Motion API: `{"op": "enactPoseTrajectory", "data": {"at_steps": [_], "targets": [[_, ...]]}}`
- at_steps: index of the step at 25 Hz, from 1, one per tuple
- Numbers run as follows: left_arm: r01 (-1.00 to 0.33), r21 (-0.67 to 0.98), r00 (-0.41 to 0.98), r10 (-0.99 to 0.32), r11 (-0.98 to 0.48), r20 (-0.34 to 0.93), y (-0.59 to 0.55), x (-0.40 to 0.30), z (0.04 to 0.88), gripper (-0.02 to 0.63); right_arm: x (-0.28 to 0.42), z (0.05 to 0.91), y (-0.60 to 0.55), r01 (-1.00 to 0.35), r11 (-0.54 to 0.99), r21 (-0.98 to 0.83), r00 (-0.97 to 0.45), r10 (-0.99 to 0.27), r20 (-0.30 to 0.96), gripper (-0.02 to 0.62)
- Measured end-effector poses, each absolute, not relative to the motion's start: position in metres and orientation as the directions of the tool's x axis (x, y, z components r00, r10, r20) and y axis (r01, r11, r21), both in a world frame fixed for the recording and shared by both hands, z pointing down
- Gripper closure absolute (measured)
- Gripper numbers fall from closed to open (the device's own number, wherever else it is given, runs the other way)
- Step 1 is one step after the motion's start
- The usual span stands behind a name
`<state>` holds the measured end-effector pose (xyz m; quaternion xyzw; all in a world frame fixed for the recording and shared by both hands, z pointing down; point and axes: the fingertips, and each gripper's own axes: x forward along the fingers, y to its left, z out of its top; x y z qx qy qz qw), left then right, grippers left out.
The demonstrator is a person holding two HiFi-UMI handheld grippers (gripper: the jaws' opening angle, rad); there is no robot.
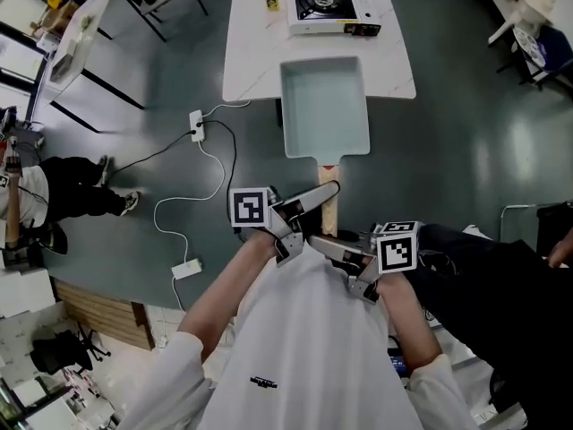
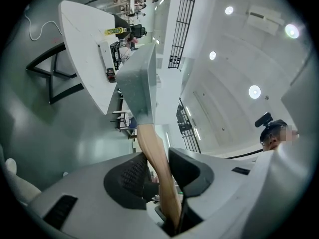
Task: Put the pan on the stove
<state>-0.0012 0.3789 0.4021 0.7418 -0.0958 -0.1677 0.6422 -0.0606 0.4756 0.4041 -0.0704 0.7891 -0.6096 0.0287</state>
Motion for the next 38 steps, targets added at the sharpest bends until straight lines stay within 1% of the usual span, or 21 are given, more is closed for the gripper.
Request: {"op": "enactPoseTrajectory", "data": {"at_steps": [5,11,14,20,26,31,34,36,38], "targets": [[0.071,0.988,0.918,-0.378,-0.136,-0.118,0.351,0.005,0.405,0.471,-0.052,0.403,0.449,-0.068,0.232,-0.970,-0.991,-0.131,0.038,0.529],[0.079,0.991,0.916,-0.385,-0.111,-0.116,0.285,0.005,0.417,0.471,-0.053,0.415,0.382,-0.070,0.225,-0.972,-0.991,-0.131,0.041,0.529],[0.069,0.989,0.925,-0.363,-0.129,-0.112,0.244,0.001,0.424,0.471,-0.059,0.423,0.342,-0.070,0.231,-0.970,-0.991,-0.131,0.040,0.529],[0.055,0.993,0.939,-0.333,-0.103,-0.087,0.156,-0.008,0.421,0.471,-0.070,0.413,0.250,-0.066,0.213,-0.975,-0.985,-0.170,0.029,0.528],[0.072,0.992,0.948,-0.303,-0.104,-0.100,0.055,-0.013,0.421,0.471,-0.078,0.415,0.148,-0.093,0.214,-0.972,-0.979,-0.198,0.050,0.528],[0.085,0.992,0.945,-0.308,-0.097,-0.111,-0.013,-0.016,0.423,0.471,-0.081,0.417,0.079,-0.096,0.214,-0.972,-0.977,-0.206,0.051,0.526],[0.070,0.994,0.942,-0.323,-0.088,-0.095,-0.035,-0.015,0.426,0.471,-0.078,0.417,0.058,-0.072,0.211,-0.975,-0.980,-0.198,0.029,0.526],[0.038,0.996,0.938,-0.341,-0.083,-0.064,-0.051,-0.012,0.430,0.471,-0.072,0.414,0.042,-0.048,0.215,-0.975,-0.983,-0.184,0.008,0.523],[0.046,0.995,0.931,-0.358,-0.088,-0.074,-0.068,-0.007,0.425,0.469,-0.066,0.411,0.026,-0.037,0.223,-0.974,-0.988,-0.157,0.001,0.520]]}}
